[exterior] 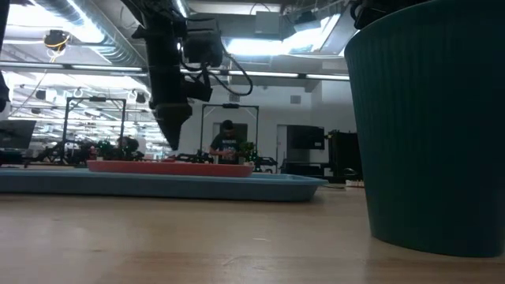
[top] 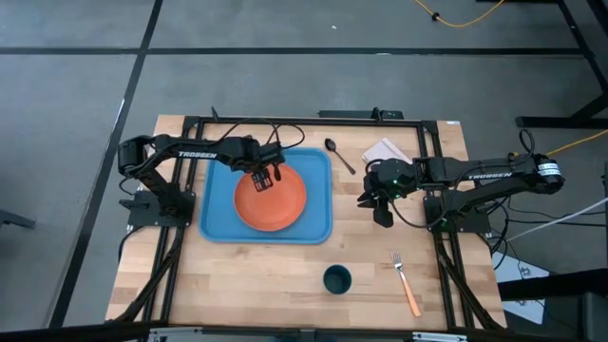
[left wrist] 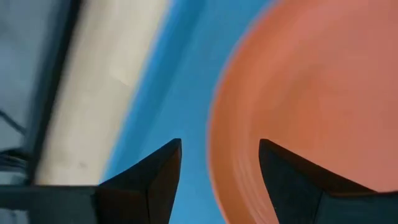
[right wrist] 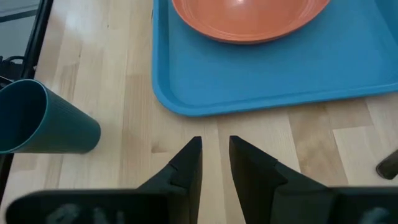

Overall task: Pick and place plate/cup/fork/spoon on tray
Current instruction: Put the black spoon on the blue serving tray at the right of the orange plate

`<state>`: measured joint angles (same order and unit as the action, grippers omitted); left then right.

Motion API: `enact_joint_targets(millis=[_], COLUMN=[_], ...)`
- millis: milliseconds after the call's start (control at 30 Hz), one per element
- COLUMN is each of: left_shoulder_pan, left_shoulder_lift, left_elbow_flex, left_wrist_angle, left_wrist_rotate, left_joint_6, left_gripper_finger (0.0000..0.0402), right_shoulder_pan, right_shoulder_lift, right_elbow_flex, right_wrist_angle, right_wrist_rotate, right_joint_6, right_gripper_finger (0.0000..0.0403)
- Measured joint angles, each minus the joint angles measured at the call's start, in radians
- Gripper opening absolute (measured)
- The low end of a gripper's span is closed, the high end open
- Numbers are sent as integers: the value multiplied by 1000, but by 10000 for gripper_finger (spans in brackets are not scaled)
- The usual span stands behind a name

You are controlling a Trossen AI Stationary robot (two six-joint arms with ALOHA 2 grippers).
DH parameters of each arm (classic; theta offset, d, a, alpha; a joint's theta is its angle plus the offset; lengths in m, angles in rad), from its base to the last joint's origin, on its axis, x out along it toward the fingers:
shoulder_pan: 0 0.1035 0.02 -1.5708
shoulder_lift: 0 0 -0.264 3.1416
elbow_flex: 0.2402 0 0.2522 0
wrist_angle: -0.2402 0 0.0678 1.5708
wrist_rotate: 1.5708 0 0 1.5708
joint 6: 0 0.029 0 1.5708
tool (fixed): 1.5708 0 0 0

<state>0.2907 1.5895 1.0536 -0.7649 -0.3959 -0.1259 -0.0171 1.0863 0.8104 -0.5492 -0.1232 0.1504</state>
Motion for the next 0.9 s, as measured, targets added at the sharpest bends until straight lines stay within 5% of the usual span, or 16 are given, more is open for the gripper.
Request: enact_joint_targets(millis=[200, 500, 700, 900], left_shoulder_pan=[-88, -329, -436, -502], left_shoulder_lift=[-78, -326, -446, -459], left_elbow_flex=[17, 21, 21, -11], left_wrist_angle=[-25, -203, -218, -210], left_wrist_rotate=[-109, -244, -162, -112], left_joint_6=[25, -167, -331, -334], left_gripper_finger=[208, 208, 208, 208], right_shoulder_pan=[0, 0, 0, 3], right_shoulder_lift=[0, 0, 0, 0], right_elbow_flex=[0, 0, 0, 0], right_wrist_angle=[5, 5, 7, -1], right_wrist_rotate=[35, 44, 44, 45], right_joint_6=[1, -2, -1, 97], right_gripper_finger=[86, 86, 86, 86])
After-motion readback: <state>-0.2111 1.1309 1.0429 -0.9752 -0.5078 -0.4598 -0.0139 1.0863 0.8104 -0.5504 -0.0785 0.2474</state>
